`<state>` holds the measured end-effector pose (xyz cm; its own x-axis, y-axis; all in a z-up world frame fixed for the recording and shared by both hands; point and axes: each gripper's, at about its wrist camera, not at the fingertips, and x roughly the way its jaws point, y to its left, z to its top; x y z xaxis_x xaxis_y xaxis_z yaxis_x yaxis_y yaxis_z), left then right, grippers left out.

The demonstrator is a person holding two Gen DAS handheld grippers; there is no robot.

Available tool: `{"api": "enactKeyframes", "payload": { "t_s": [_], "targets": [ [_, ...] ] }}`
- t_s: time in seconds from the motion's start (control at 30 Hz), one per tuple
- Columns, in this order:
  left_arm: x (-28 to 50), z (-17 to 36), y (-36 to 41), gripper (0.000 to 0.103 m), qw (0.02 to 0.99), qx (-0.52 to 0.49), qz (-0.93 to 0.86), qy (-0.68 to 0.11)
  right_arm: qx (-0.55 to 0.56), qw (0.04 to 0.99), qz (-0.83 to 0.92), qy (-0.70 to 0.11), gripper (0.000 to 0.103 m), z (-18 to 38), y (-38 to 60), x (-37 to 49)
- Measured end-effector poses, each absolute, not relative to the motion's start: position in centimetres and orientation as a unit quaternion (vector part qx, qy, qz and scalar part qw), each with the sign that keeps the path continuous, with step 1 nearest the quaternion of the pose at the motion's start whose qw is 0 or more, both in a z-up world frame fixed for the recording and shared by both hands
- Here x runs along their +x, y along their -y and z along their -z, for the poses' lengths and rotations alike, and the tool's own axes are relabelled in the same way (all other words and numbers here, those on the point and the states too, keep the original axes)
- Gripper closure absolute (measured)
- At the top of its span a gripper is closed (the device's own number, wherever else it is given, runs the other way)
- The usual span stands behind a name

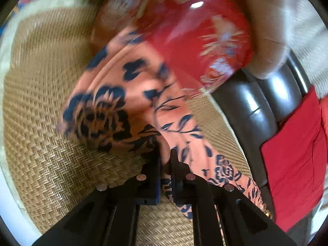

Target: Fold small clothes

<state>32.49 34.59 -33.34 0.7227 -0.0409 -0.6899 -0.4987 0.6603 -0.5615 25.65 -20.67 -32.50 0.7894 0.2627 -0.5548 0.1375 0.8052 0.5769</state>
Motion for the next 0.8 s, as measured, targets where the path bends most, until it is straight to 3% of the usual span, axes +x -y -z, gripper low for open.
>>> {"api": "enactKeyframes", "payload": {
  "t_s": [0.23, 0.47, 0.63, 0.7, 0.73, 0.77, 0.8],
  "targets": [
    [32.9, 26.1, -25.7, 0.095, 0.898, -0.297, -0.092, -0.312, 0.357, 0.887, 0.007, -0.292, 0.036, 32.3, 25.0, 24.4],
    [34.5, 18.0, -8.9, 0.095, 0.940, -0.160, 0.049, -0.296, 0.425, 0.865, 0.047, -0.262, 0.036, 32.3, 31.6, 22.2],
    [34.9, 17.6, 4.9, 0.095, 0.934, -0.071, 0.146, -0.320, 0.472, 0.847, 0.065, -0.236, 0.035, 32.4, 36.6, 20.4],
    [35.4, 19.7, 11.5, 0.092, 0.909, -0.011, 0.192, -0.370, 0.495, 0.837, 0.071, -0.223, 0.035, 32.6, 38.6, 19.5],
    [35.3, 20.5, 13.2, 0.079, 0.899, 0.006, 0.205, -0.386, 0.510, 0.829, 0.070, -0.219, 0.034, 32.8, 39.7, 19.2],
    [35.1, 21.7, 15.5, 0.058, 0.883, 0.036, 0.227, -0.409, 0.519, 0.824, 0.067, -0.217, 0.032, 32.9, 40.3, 19.0],
    [34.9, 22.5, 16.6, 0.049, 0.877, 0.056, 0.236, -0.414, 0.529, 0.818, 0.066, -0.217, 0.030, 33.1, 40.8, 18.8]
  ]
}}
